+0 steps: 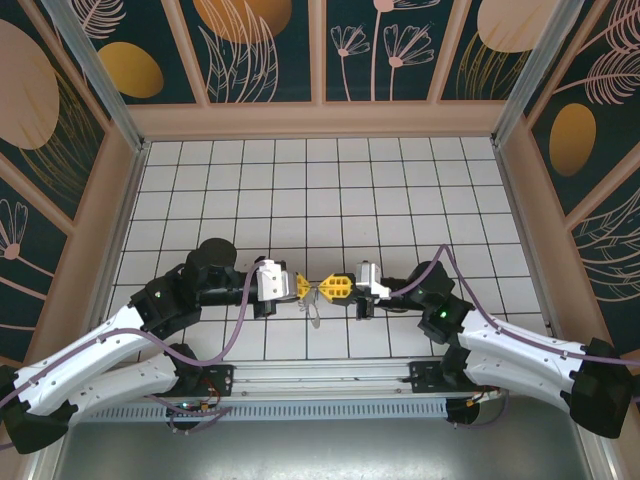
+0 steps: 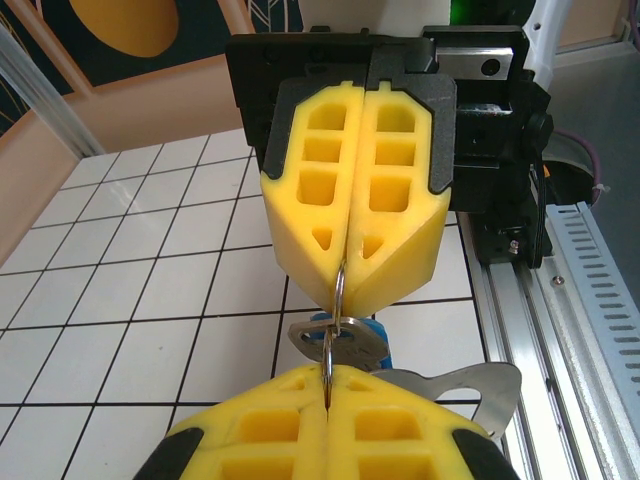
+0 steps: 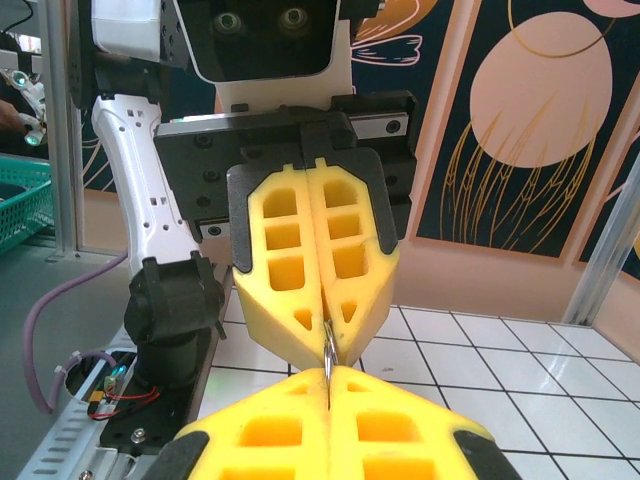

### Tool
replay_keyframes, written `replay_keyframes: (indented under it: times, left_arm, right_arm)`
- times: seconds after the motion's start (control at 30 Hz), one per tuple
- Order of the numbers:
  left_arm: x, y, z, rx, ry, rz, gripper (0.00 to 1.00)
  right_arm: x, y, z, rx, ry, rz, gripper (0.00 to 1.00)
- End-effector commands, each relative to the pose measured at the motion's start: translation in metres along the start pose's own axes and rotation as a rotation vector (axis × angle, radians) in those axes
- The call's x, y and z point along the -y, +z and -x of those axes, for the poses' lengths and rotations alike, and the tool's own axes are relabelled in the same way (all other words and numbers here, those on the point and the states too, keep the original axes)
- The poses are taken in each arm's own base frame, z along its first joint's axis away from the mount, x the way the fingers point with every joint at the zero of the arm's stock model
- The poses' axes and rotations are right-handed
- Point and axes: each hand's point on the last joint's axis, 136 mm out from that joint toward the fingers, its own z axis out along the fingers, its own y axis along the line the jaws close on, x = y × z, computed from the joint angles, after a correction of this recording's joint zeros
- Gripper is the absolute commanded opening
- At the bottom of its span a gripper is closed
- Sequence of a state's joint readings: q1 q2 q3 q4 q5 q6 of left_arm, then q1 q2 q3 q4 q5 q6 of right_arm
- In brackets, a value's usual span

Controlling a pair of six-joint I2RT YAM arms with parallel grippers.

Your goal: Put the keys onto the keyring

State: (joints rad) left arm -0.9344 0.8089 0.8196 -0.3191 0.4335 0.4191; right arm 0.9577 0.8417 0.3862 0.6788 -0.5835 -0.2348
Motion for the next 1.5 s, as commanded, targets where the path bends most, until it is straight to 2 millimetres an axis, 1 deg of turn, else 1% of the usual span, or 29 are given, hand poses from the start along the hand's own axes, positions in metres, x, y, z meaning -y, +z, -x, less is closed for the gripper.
replay_keyframes:
  times: [0.0, 0.73, 1.0, 1.47]
  left_arm:
    - [-0.0051, -0.0064, 0.0177, 0.041, 0.038, 0.019, 0.00]
    - [-0.0048, -0.0057, 0.0165, 0.039, 0.035, 0.017, 0.00]
    - [-0.0053, -0.0059, 0.0173, 0.041, 0.035, 0.019, 0.00]
    - [-0.0050, -0.0056, 0.0174, 0.042, 0.035, 0.016, 0.00]
  right_arm:
    - [0.0024, 0.0013, 0.0212, 0.054, -0.053, -0.006, 0.00]
    - [0.0039, -0.0026, 0.0231, 0.075, -0.054, -0.023, 0.00]
    - [0.0057, -0.0018, 0.0197, 0.067, -0.047, -0.027, 0.00]
    - [0.0003, -0.0001, 0.0164, 0.052, -0.040, 0.010, 0.00]
